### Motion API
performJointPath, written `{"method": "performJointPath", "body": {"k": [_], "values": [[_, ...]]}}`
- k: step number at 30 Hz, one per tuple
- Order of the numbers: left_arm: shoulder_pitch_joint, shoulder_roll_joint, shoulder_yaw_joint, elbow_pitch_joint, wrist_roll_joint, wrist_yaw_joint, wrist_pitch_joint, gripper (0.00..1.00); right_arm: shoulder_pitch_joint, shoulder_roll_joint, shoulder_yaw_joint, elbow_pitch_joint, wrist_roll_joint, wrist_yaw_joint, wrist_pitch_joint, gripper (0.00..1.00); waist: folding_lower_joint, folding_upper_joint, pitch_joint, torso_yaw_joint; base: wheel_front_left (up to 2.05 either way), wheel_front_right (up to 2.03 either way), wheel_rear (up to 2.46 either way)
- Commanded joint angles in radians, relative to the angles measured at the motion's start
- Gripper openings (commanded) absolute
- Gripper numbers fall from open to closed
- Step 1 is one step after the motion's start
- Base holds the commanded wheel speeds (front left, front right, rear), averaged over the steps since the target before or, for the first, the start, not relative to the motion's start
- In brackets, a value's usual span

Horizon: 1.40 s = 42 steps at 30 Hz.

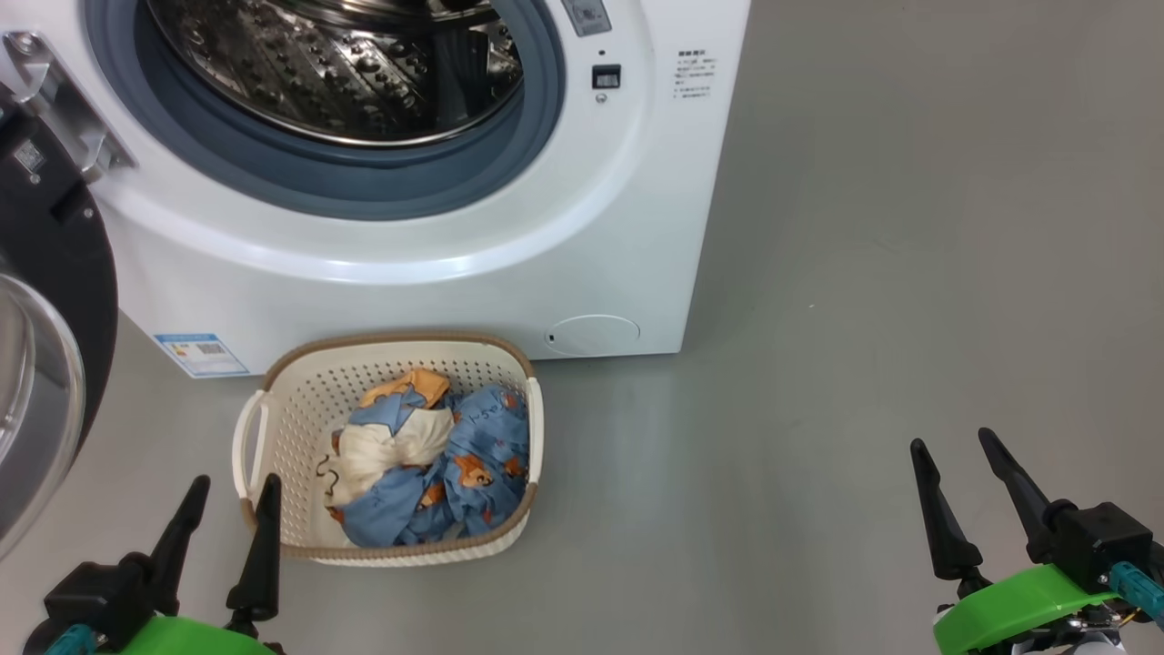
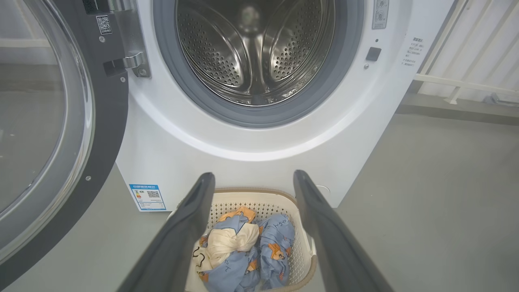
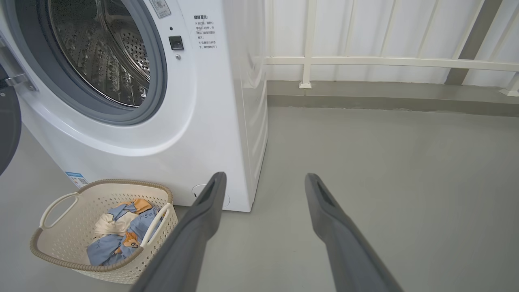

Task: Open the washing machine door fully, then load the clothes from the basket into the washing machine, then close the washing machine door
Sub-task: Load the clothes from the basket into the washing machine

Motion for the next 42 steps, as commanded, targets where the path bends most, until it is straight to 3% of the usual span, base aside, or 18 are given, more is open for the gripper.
{"method": "performJointPath", "body": {"k": [1,16,31,42], "values": [[-0.007,0.033,0.031,-0.026,-0.003,-0.002,-0.006,1.00,0.008,-0.003,0.025,-0.026,-0.002,0.003,-0.012,1.00,0.0000,0.0000,0.001,-0.001,0.84,-1.57,0.73],[-0.023,0.028,0.039,-0.024,-0.005,-0.002,-0.006,1.00,0.003,0.005,0.034,-0.026,0.000,0.003,-0.012,1.00,0.0000,0.0000,0.012,-0.005,1.05,-1.39,0.34],[-0.041,0.003,0.028,-0.008,-0.013,-0.002,-0.006,1.00,-0.014,0.017,0.038,-0.030,-0.001,0.003,-0.012,1.00,0.0000,0.0000,0.047,-0.008,0.12,-0.12,0.00],[-0.106,-0.013,-0.083,0.131,-0.081,-0.002,-0.006,1.00,-0.065,0.034,0.046,-0.046,-0.004,0.003,-0.012,1.00,0.0000,0.0000,0.147,-0.033,0.00,0.00,0.00]]}}
